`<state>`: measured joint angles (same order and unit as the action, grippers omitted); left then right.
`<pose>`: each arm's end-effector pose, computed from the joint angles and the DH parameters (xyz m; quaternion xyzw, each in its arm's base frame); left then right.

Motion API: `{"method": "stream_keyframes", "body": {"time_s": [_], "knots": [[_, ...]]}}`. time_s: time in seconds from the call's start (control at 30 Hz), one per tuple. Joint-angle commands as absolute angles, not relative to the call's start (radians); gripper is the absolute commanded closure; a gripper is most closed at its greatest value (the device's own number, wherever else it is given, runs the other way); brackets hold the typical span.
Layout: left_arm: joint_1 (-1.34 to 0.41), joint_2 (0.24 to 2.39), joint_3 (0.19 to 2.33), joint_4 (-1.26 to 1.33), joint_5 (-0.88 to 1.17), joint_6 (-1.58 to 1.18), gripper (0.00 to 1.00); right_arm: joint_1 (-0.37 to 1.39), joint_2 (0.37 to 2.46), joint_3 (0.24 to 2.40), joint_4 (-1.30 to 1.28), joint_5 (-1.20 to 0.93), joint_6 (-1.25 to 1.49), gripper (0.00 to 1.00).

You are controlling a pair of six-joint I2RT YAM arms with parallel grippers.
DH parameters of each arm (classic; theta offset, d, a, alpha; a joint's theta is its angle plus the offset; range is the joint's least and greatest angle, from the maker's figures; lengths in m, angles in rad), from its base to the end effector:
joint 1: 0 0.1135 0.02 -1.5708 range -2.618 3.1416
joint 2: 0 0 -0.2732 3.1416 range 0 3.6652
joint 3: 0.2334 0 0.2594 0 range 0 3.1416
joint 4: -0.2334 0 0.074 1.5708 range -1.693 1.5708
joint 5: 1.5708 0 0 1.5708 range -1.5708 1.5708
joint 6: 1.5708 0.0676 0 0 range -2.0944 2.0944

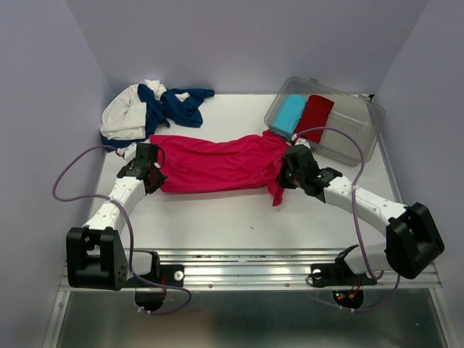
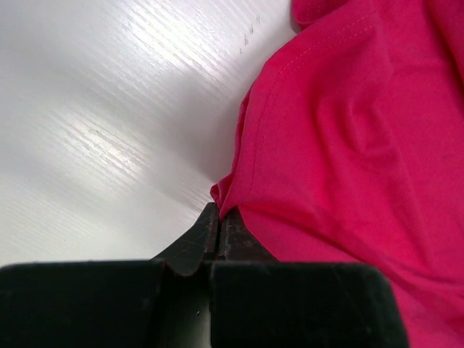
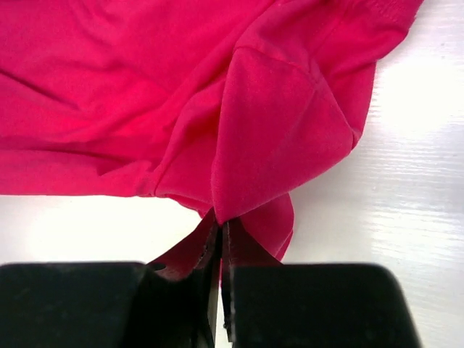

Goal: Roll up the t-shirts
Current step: Flatten out the T-shirt at the center of the board.

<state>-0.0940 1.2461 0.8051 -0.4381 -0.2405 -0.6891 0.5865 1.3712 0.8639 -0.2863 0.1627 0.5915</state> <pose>0.2760 -0.0099 0.2114 -0.3127 0.8810 -0.0241 0.3541 0.2678 0.1648 0.2108 0.0331 0.9223 0.1473 0.3558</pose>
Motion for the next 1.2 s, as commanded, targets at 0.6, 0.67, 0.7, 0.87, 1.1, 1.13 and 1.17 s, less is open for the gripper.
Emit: {"method": "stream_keyframes", "body": {"time_s": [0.6, 0.67, 0.7, 0.87, 1.1, 1.13, 1.17], "knots": [[-0.069, 1.21, 0.842, -0.437, -0.272, -0.64, 1.0, 0.575, 1.444, 0.827, -0.285, 0.129, 0.595, 0.49], [-0.069, 1.207, 0.838, -0.433, -0.27, -0.64, 1.0, 0.575, 1.433, 0.818, -0.278, 0.112, 0.595, 0.45], [-0.069, 1.207, 0.836, -0.431, -0.268, -0.64, 1.0, 0.575, 1.425, 0.815, -0.276, 0.106, 0.595, 0.45], [-0.068, 1.207, 0.83, -0.425, -0.258, -0.64, 1.0, 0.575, 1.434, 0.801, -0.23, 0.045, 0.61, 0.51], [-0.069, 1.204, 0.834, -0.429, -0.265, -0.635, 1.0, 0.575, 1.474, 0.807, -0.196, 0.093, 0.627, 0.99], [-0.069, 1.204, 0.836, -0.433, -0.267, -0.634, 1.0, 0.566, 1.467, 0.808, -0.204, 0.118, 0.621, 0.99], [-0.069, 1.204, 0.839, -0.433, -0.268, -0.632, 1.0, 0.557, 1.439, 0.81, -0.21, 0.161, 0.617, 0.99]]}}
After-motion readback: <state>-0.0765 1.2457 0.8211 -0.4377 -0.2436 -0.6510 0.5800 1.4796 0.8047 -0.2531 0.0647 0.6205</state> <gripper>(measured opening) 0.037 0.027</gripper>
